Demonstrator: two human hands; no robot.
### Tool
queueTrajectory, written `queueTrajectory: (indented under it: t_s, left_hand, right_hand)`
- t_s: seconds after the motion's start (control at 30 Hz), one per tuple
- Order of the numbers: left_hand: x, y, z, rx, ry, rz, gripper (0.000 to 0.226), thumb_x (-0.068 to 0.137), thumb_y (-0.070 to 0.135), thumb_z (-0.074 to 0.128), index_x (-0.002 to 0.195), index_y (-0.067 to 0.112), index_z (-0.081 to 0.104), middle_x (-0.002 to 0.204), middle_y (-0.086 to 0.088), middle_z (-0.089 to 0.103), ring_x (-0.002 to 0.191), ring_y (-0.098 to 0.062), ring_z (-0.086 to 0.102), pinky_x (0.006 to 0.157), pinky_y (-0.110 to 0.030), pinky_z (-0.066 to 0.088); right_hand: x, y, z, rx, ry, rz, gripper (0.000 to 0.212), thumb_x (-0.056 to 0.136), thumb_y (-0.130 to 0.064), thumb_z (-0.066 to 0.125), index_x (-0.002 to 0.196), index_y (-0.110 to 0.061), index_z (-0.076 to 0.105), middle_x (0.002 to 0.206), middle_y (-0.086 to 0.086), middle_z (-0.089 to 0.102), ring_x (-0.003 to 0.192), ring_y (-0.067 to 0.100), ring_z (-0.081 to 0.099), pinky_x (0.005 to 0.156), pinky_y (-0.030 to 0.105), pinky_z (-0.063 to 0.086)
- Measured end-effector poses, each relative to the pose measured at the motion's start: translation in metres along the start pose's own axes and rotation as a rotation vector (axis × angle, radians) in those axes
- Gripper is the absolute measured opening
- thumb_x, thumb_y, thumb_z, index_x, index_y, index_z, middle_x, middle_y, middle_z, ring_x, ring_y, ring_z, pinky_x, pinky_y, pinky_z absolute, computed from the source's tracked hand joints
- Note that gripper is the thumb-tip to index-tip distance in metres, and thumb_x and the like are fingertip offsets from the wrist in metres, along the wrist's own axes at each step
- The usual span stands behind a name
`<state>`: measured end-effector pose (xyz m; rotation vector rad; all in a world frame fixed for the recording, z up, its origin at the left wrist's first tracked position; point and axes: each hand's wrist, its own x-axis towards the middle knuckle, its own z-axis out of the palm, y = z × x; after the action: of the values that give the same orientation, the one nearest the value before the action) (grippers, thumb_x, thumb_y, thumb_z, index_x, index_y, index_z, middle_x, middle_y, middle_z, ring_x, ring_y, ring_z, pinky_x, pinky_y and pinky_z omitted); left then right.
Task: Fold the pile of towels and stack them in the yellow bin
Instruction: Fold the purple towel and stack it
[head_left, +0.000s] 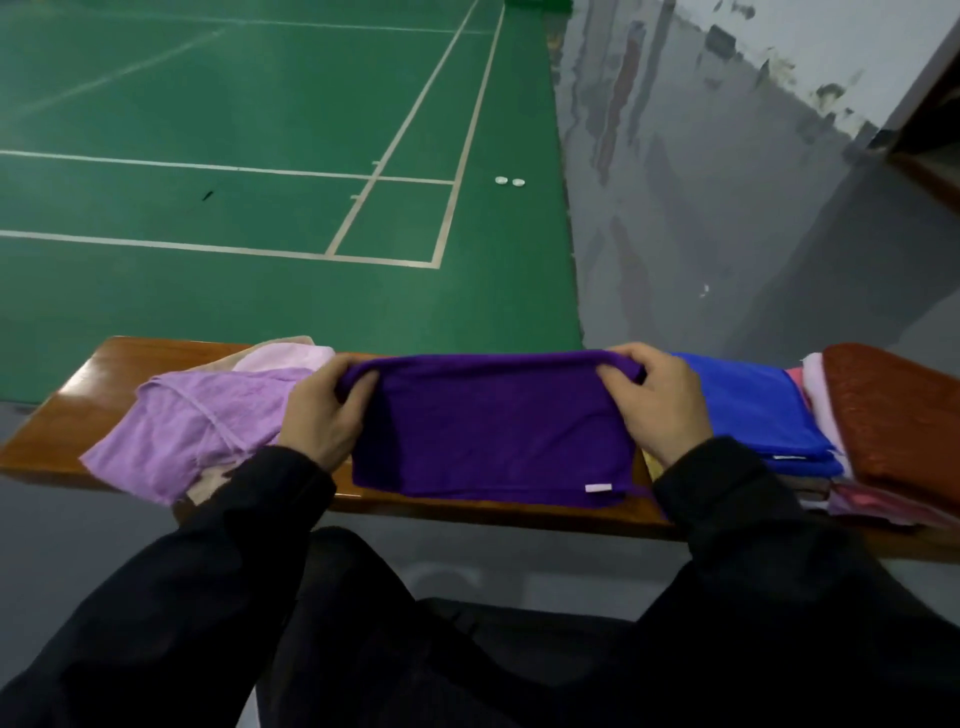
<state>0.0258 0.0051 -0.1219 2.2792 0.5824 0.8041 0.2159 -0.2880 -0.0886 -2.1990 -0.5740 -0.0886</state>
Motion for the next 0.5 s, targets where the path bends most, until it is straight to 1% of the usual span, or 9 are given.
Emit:
queueTrajectory:
  t_s: [0.07, 0.1, 0.17, 0.2, 0.23, 0.3, 0.37, 0.43, 0.5]
  left_hand:
    - [0.026, -0.008, 0.01, 0.039, -0.033, -0.036, 0.009, 0.099, 0.021, 0.064, 0.098, 0.013, 0.067, 0.079, 0.0, 0.063, 0.077, -0.023, 0.059, 0.069, -0.028, 0.037]
    - [0.037, -0.015, 0.018, 0.055, -0.072, -0.075, 0.012, 0.098, 0.021, 0.065, 0.103, 0.012, 0.067, 0.084, -0.002, 0.065, 0.083, -0.027, 0.062, 0.072, -0.029, 0.04]
    - [0.05, -0.034, 0.031, 0.066, -0.167, -0.231, 0.041, 0.093, 0.02, 0.069, 0.13, 0.008, 0.059, 0.113, -0.013, 0.067, 0.107, -0.031, 0.063, 0.093, -0.034, 0.048]
    - [0.049, -0.042, 0.036, 0.09, -0.186, -0.283, 0.054, 0.09, 0.019, 0.069, 0.14, 0.007, 0.052, 0.127, -0.019, 0.061, 0.118, -0.033, 0.058, 0.104, -0.037, 0.046]
    - [0.043, -0.049, 0.039, 0.139, -0.188, -0.272, 0.058, 0.089, 0.021, 0.067, 0.142, 0.007, 0.051, 0.132, -0.021, 0.057, 0.122, -0.035, 0.055, 0.108, -0.039, 0.043]
    - [0.017, -0.057, 0.043, 0.223, -0.24, -0.094, 0.047, 0.087, 0.034, 0.058, 0.13, 0.013, 0.062, 0.126, -0.014, 0.061, 0.115, -0.032, 0.06, 0.104, -0.04, 0.047]
    - [-0.014, -0.06, 0.043, 0.286, -0.4, 0.111, 0.04, 0.087, 0.047, 0.053, 0.111, 0.02, 0.071, 0.114, -0.003, 0.066, 0.103, -0.025, 0.065, 0.094, -0.037, 0.052]
    - [-0.032, -0.064, 0.041, 0.331, -0.52, 0.204, 0.039, 0.087, 0.053, 0.055, 0.104, 0.024, 0.073, 0.111, 0.003, 0.069, 0.1, -0.019, 0.067, 0.09, -0.032, 0.054]
    - [-0.04, -0.068, 0.039, 0.337, -0.539, 0.232, 0.038, 0.086, 0.054, 0.057, 0.106, 0.025, 0.074, 0.117, 0.005, 0.069, 0.107, -0.017, 0.067, 0.092, -0.03, 0.054]
  right_hand:
    - [0.032, 0.002, 0.011, -0.025, -0.069, 0.049, 0.017, 0.093, -0.025, 0.069, 0.107, -0.019, 0.075, 0.093, -0.001, 0.074, 0.09, 0.022, 0.067, 0.082, 0.033, 0.053]
    - [0.045, 0.006, 0.019, -0.049, -0.113, 0.081, 0.024, 0.092, -0.025, 0.07, 0.114, -0.019, 0.074, 0.102, 0.003, 0.075, 0.097, 0.026, 0.068, 0.088, 0.037, 0.054]
    - [0.059, 0.015, 0.036, -0.119, -0.173, 0.171, 0.046, 0.091, -0.026, 0.07, 0.135, -0.017, 0.062, 0.128, 0.009, 0.068, 0.117, 0.031, 0.063, 0.103, 0.042, 0.05]
    - [0.059, 0.02, 0.043, -0.137, -0.166, 0.206, 0.053, 0.091, -0.026, 0.069, 0.141, -0.016, 0.056, 0.137, 0.011, 0.063, 0.124, 0.032, 0.06, 0.107, 0.044, 0.047]
    - [0.053, 0.022, 0.047, -0.139, -0.144, 0.214, 0.054, 0.092, -0.024, 0.068, 0.143, -0.015, 0.054, 0.14, 0.012, 0.061, 0.127, 0.031, 0.059, 0.108, 0.044, 0.046]
    - [0.029, 0.03, 0.056, -0.156, -0.176, 0.105, 0.042, 0.094, -0.02, 0.065, 0.135, -0.016, 0.061, 0.133, 0.008, 0.067, 0.122, 0.027, 0.063, 0.106, 0.041, 0.048]
    - [0.002, 0.041, 0.061, -0.263, -0.393, -0.027, 0.028, 0.095, -0.02, 0.064, 0.123, -0.021, 0.069, 0.124, 0.0, 0.071, 0.116, 0.02, 0.064, 0.102, 0.034, 0.049]
    - [-0.021, 0.054, 0.065, -0.397, -0.596, -0.127, 0.024, 0.096, -0.023, 0.063, 0.118, -0.026, 0.07, 0.122, -0.006, 0.069, 0.113, 0.015, 0.063, 0.097, 0.03, 0.05]
    - [-0.031, 0.064, 0.065, -0.468, -0.618, -0.211, 0.024, 0.097, -0.024, 0.063, 0.121, -0.027, 0.068, 0.124, -0.008, 0.067, 0.113, 0.012, 0.062, 0.094, 0.026, 0.051]
